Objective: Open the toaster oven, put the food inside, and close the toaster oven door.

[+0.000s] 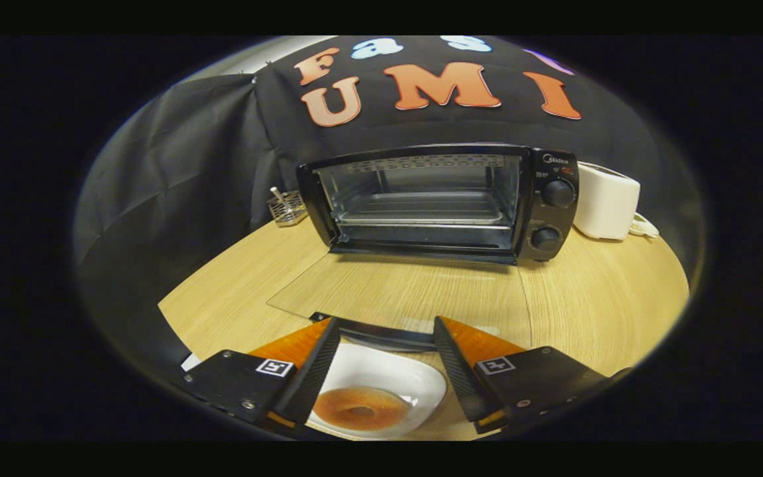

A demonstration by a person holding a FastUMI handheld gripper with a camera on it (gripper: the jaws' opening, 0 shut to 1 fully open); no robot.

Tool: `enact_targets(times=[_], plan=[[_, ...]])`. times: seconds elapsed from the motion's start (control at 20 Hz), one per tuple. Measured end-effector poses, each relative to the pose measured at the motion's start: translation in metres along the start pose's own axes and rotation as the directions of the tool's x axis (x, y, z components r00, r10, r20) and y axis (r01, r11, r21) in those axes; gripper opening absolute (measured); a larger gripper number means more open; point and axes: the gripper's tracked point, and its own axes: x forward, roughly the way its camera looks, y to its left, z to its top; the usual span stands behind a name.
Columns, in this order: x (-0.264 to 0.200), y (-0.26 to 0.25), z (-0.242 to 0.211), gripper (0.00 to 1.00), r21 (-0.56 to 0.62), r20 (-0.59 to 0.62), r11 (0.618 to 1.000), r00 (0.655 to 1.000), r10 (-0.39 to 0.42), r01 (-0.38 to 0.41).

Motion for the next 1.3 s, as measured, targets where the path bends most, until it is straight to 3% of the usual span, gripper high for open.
enact_targets(times=[0.25, 0.5, 0.85, 1.15, 1.3], plan=[[-0.039, 0.018, -0.032, 0.97, -0.089, -0.048, 0.994, 0.997, 0.063, -0.067], [-0.061, 0.034, -0.064, 0.98, -0.147, -0.114, 0.982, 0.988, 0.103, -0.12], [-0.054, 0.019, -0.088, 0.97, -0.167, -0.173, 0.984, 0.984, 0.033, -0.062], [-0.059, 0.019, -0.089, 0.78, -0.168, -0.168, 0.983, 0.985, 0.04, -0.069], [-0.056, 0.02, -0.088, 0.58, -0.168, -0.162, 0.983, 0.986, 0.041, -0.068]])
